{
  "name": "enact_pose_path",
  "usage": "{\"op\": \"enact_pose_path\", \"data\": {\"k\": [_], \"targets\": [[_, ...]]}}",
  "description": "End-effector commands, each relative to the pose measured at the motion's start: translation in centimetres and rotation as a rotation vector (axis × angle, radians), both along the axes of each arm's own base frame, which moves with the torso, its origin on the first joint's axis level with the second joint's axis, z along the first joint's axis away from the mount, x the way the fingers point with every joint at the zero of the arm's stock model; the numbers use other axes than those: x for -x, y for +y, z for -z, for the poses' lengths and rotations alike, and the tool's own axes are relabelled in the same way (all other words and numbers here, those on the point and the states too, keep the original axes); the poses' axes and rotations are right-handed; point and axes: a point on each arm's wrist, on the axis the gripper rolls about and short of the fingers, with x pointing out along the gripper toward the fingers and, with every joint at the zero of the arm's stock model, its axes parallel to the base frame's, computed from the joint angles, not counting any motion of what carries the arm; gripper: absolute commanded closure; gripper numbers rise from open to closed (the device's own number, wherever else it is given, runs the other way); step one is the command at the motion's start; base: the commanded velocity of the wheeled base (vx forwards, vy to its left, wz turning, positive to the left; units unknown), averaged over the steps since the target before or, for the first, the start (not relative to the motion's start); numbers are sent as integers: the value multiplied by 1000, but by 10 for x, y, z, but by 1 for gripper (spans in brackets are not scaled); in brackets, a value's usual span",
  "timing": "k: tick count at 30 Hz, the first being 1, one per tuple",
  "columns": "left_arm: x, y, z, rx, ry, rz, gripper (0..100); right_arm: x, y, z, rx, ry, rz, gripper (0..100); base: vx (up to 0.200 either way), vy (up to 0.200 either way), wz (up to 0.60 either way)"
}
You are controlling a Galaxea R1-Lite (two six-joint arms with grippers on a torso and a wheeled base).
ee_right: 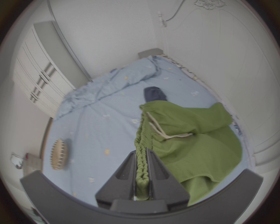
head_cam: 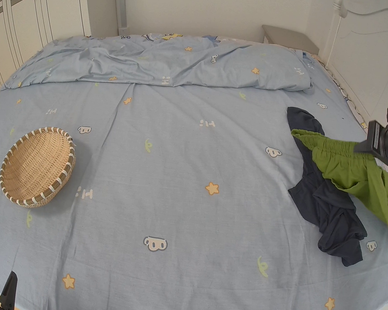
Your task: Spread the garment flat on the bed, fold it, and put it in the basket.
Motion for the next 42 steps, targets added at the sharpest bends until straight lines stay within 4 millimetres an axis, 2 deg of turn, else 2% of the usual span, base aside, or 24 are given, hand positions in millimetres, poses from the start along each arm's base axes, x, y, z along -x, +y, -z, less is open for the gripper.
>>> {"op": "enact_pose_path", "data": {"k": [1, 2, 6, 7, 8, 10, 11, 15, 17, 18, 19, 21, 22, 23, 26, 31, 32, 35, 39, 42], "targets": [[0, 0, 5, 0, 3, -1, 0, 22, 26, -38, -141, -81, -141, 100, 0, 0, 0], [0, 0, 5, 0, 3, -1, 0, 22, 29, -38, -147, -82, -148, 100, 0, 0, 0], [0, 0, 5, 0, 3, -1, 0, 23, 65, -49, -176, -107, -276, 100, 0, 0, 0], [0, 0, 5, 0, 3, -1, 0, 23, 67, -49, -176, -105, -278, 100, 0, 0, 0], [0, 0, 5, 0, 3, -1, 0, 24, 82, -52, -200, -109, -324, 100, 0, 0, 0], [0, 0, 5, 0, 3, -1, 0, 26, 95, -57, -228, -117, -360, 100, 0, 0, 0], [0, 0, 5, 0, 3, -1, 0, 30, 113, -62, -260, -130, -407, 100, 0, 0, 0], [0, 0, 5, 0, 3, 0, 0, 33, 150, -74, -314, -168, -489, 100, 0, 0, 0], [0, 0, 5, 0, 3, -1, 0, 34, 174, -60, -282, -128, -512, 100, 0, 0, 0], [0, 0, 5, 0, 1, 0, 0, 35, 177, -58, -278, -123, -517, 100, 0, 0, 0], [0, 0, 5, 0, 3, -1, 0, 35, 197, -45, -250, -93, -539, 100, 0, 0, 0], [0, 0, 5, 0, 3, -1, 0, 36, 217, -29, -216, -43, -569, 100, 0, 0, 0], [0, 0, 5, 0, 3, -1, 0, 36, 220, -26, -211, -36, -575, 100, 0, 0, 0], [0, 0, 5, 0, 3, -1, 0, 39, 235, -16, -195, -5, -603, 100, 0, 0, 0], [0, 0, 5, 0, 3, -1, 0, 44, 248, -5, -181, 25, -623, 100, 0, 0, 0], [0, 0, 5, 0, 3, -1, 0, 39, 255, 5, -160, 55, -620, 100, 0, 0, 0], [0, 0, 5, 0, 3, -1, 0, 38, 258, 10, -155, 67, -620, 0, 0, 0, 0], [0, 0, 5, 0, 3, -1, 0, 36, 263, 19, -138, 98, -610, 0, 0, 0, 0], [0, 0, 5, 0, 3, -1, 0, 33, 259, 21, -121, 119, -597, 0, 0, 0, 0], [0, 0, 5, 0, 3, -1, 0, 25, 247, 19, -112, 130, -560, 0, 0, 0, 0]]}}
